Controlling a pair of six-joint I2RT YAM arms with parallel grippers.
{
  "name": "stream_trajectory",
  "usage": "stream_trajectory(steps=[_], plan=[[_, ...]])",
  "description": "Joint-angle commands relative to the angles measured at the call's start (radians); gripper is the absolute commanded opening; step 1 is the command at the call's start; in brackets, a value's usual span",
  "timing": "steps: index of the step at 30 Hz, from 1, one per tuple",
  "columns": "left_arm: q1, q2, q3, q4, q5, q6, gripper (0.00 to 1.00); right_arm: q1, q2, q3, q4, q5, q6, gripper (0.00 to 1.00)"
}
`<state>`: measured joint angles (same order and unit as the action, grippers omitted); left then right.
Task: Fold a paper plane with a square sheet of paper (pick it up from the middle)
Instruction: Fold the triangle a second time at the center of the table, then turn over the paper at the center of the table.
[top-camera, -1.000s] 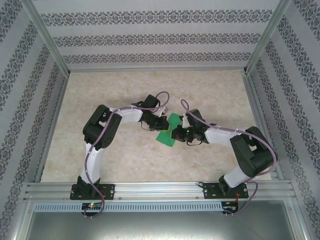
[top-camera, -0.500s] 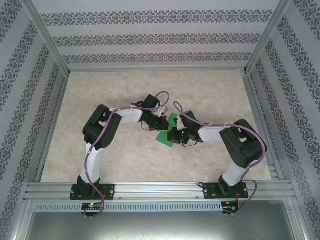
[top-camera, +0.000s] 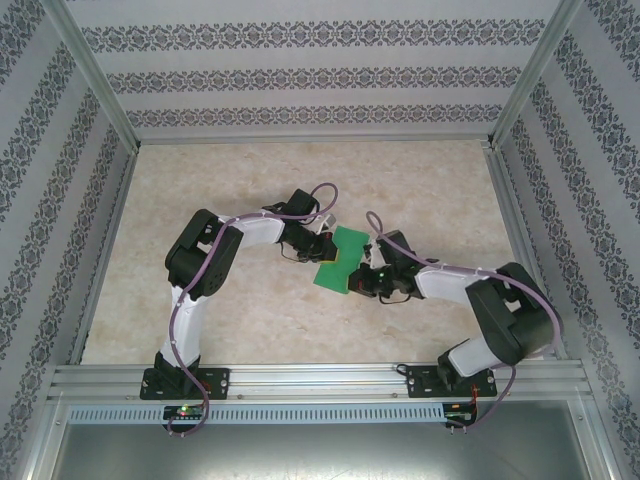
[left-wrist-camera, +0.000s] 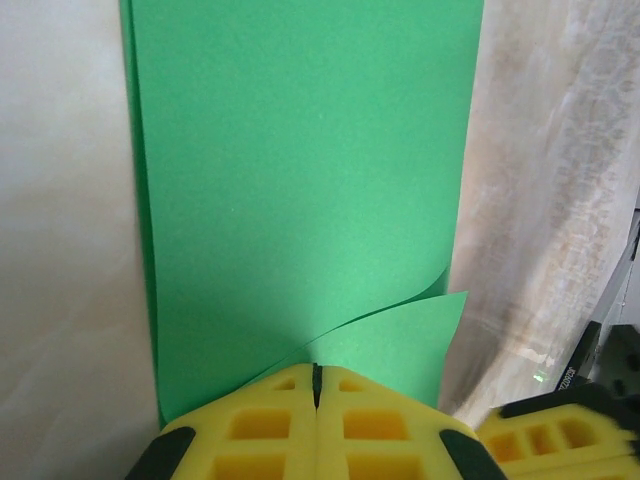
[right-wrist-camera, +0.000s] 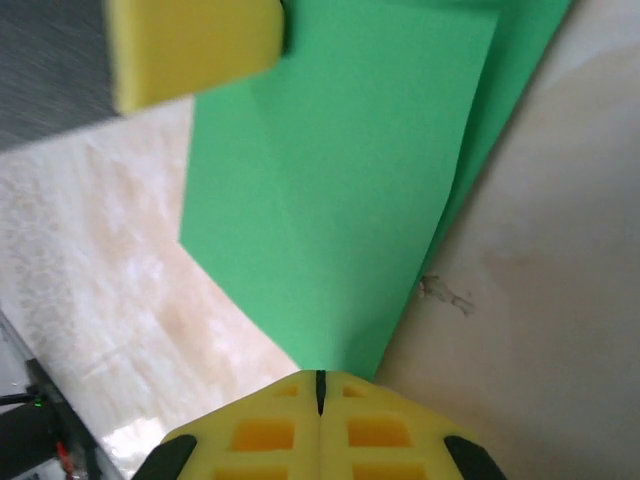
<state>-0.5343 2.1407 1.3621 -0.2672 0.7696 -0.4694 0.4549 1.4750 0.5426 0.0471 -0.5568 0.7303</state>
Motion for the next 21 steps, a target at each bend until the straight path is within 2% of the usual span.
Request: stream_trajectory(steps=[1, 7, 14, 21], plan=[[0.024, 0.035, -0.014, -0.092, -0.077, 0.031, 0.03, -0.068, -0.07, 0.014, -0.044, -0.046, -0.019, 0.0], [0.025, 0.021, -0.02, -0.085, -0.069, 0.027, 0.03, -0.169, -0.071, 0.089, -0.094, -0.068, -0.066, 0.04], [0.025, -0.005, -0.025, -0.078, -0.058, 0.018, 0.04, -0.183, 0.059, 0.183, -0.099, -0.083, -0.129, 0.13], [0.025, -0.032, -0.023, -0.051, -0.023, -0.009, 0.09, -0.183, 0.157, 0.236, -0.105, -0.095, -0.201, 0.22]])
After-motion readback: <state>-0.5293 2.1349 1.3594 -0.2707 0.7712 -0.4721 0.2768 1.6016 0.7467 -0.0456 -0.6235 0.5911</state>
